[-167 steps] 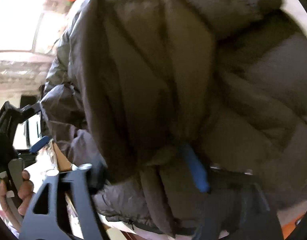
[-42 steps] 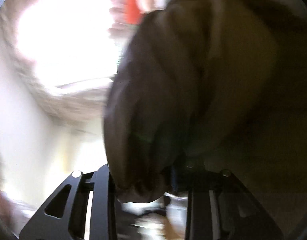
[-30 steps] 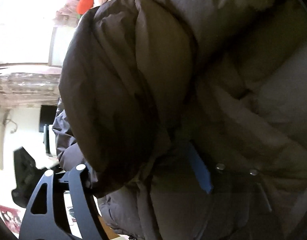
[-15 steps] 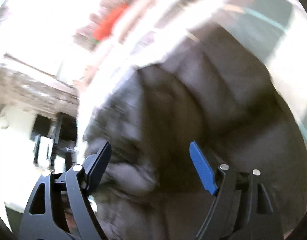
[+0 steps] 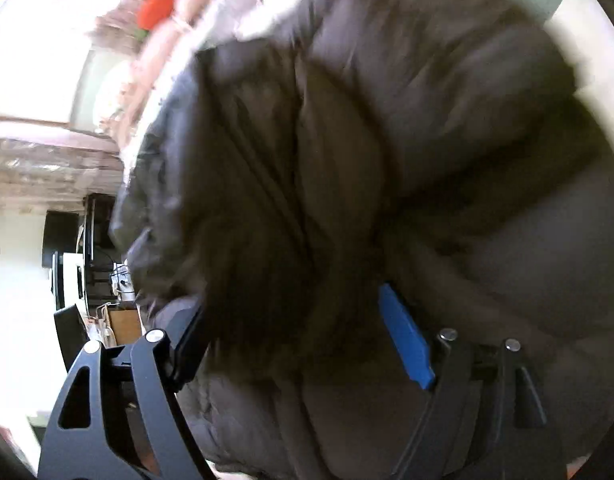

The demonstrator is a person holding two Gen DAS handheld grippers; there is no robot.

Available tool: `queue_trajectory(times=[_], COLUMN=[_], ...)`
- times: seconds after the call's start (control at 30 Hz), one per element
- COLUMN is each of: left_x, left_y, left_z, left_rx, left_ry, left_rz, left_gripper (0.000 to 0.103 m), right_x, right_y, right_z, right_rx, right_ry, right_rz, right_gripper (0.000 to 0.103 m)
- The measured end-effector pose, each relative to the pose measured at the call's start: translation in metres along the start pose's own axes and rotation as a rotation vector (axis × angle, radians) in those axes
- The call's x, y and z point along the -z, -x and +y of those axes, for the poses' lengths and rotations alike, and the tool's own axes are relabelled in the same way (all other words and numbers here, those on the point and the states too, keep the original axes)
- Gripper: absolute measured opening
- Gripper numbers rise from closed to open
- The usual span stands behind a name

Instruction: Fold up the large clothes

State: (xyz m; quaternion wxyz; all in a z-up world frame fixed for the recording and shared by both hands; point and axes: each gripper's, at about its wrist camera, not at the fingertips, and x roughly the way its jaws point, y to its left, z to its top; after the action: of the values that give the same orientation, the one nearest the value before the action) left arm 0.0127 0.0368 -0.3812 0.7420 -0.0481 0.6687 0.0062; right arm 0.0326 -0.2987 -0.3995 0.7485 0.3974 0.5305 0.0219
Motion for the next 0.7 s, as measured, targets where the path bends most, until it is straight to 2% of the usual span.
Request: queue_trajectory(times=[0.07,0.23,0.3,0.37,0.43,0.5,0.57,0.6,0.7], left_x=[0.020,0.062,0.075,0.088,0.099,0.109,0.113,0.114,0.107], left_y=[0.007,0.003,-0.006,-0.018,-0.030,-0.048,-0.062,-0.066,-0.069], left_z=[0.026,0.110,0.136,0.158,0.176,0.190,0.196,0.197,0.184], left_rx=[-0.025,-0.156,-0.155,-0.109,-0.090,0.002,0.105,0.122,0.074], left_ry=[0.014,0.108,0.147,0.192,0.245,0.330,0.404,0.415,0.337], left_rz=[0.019,0.113,0.170,0.234,0.282,0.347,0.393,0.398,0.386], left_gripper=[0.101,0.101,0.101,0.101,0.101,0.101,0.101,0.101,0.101], right_x=[0.007,0.013,0.019,0.029,0.038,0.047,0.051,0.051,0.047], right_y=[0.026,0.078,0.073,0.063,0.045,0.027,0.017,0.015,-0.003], right_z=[-0.009,-0.074,-0.095,-0.117,-0.132,-0.141,-0.145,-0.147,-0.143], right_rx=[0.035,0.417,0.516,0.515,0.475,0.419,0.402,0.401,0.396], right_ry=[0.032,0.008,0.003,-0.015,-0.020,-0.048,-0.067,-0.065,-0.060], right_rz=[-0.027,-0.009,0.042,0.122,0.225,0.287,0.314,0.322,0.340], right_gripper=[0.083,0.084,0.084,0.084,0.084,0.088,0.094,0.096,0.098])
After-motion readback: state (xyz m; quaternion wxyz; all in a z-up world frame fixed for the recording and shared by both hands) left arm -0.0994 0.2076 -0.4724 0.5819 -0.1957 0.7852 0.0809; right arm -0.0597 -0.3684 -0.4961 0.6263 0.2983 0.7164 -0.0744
